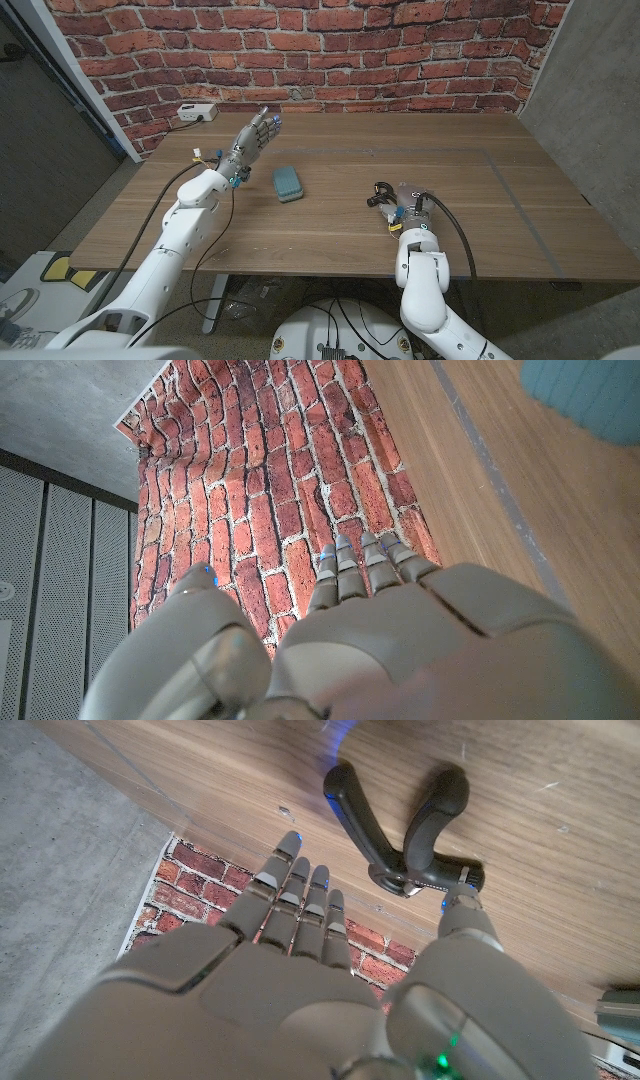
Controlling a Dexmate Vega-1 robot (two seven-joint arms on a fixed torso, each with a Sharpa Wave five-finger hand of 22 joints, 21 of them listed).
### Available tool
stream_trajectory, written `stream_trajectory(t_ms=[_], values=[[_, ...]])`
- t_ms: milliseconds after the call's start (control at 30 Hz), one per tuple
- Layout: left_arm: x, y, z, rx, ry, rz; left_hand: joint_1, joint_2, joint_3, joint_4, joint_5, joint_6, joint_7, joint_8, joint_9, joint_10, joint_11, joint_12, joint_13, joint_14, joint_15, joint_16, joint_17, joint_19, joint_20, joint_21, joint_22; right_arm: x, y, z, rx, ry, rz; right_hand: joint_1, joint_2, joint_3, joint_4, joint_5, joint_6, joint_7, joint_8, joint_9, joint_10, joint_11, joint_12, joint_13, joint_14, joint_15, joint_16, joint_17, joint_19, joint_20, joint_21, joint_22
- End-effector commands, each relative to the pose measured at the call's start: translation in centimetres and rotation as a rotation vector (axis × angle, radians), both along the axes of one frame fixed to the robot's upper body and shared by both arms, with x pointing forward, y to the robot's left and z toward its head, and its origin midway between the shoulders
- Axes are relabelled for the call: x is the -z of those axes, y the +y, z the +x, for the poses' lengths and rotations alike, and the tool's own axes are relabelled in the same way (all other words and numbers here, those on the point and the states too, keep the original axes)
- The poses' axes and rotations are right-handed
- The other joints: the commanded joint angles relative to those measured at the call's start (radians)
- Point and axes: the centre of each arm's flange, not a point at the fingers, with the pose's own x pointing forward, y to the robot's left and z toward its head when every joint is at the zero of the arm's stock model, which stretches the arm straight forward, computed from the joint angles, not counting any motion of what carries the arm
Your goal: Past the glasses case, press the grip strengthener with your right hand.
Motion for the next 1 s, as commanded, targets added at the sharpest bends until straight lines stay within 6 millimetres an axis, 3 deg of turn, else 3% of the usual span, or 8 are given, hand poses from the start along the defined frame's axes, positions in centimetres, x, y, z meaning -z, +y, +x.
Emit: stream_trajectory(t_ms=[33, 233, 500, 1000], values=[[-1.2, 0.4, 0.5, 0.026, -0.024, 0.011, 0.003, 0.003, -0.001, 0.001, -0.002, 0.003, -0.002, -0.001, 0.004, 0.010, 0.003, 0.001, 0.001, 0.008, 0.001, -0.003, 0.002, 0.004, 0.005, -0.003, 0.001, 0.1, 0.3, 0.8, 0.038, 0.041, -0.009, 0.000, -0.006, -0.001, 0.005, 0.005, -0.006, 0.007, -0.004, 0.002, -0.005, 0.003, -0.001, 0.003, -0.006, 0.001, 0.004, 0.002, -0.004, -0.003, -0.003, 0.002], [-0.9, 0.1, 0.7, 0.040, -0.012, 0.017, 0.004, 0.004, -0.001, 0.001, -0.003, 0.004, -0.001, -0.001, 0.004, 0.010, 0.004, 0.001, 0.001, 0.010, 0.003, -0.003, 0.002, 0.004, 0.005, -0.003, 0.002, 0.1, 0.3, 0.5, 0.038, 0.035, -0.004, 0.009, -0.006, 0.002, 0.002, 0.007, 0.006, 0.016, 0.004, 0.002, 0.006, 0.010, 0.005, 0.003, 0.009, -0.011, 0.011, 0.001, 0.012, -0.011, 0.000, 0.001], [-0.4, 0.7, 0.4, 0.032, -0.012, 0.007, 0.004, 0.005, -0.002, 0.001, -0.004, 0.006, -0.002, -0.001, 0.004, 0.016, 0.002, 0.002, 0.001, 0.012, 0.000, -0.003, 0.003, 0.004, 0.007, -0.003, 0.002, 0.1, 0.5, 0.5, 0.025, 0.055, 0.007, 0.031, 0.001, 0.012, -0.002, 0.010, 0.046, 0.033, 0.020, 0.004, 0.037, 0.011, 0.018, 0.004, 0.063, -0.037, 0.027, 0.001, 0.071, -0.051, 0.018, 0.002], [-0.1, 0.9, 0.3, 0.040, -0.018, 0.002, 0.005, 0.007, -0.003, 0.002, -0.006, 0.010, -0.006, 0.000, 0.005, 0.017, 0.002, 0.001, 0.001, 0.013, -0.001, -0.003, 0.003, 0.003, 0.009, -0.003, 0.002, -0.1, 0.2, 1.0, 0.017, 0.095, 0.012, 0.051, -0.006, 0.016, -0.010, 0.008, 0.072, 0.037, 0.028, 0.004, 0.068, 0.009, 0.028, 0.002, 0.072, -0.046, 0.022, -0.003, 0.093, -0.060, 0.021, 0.001]])
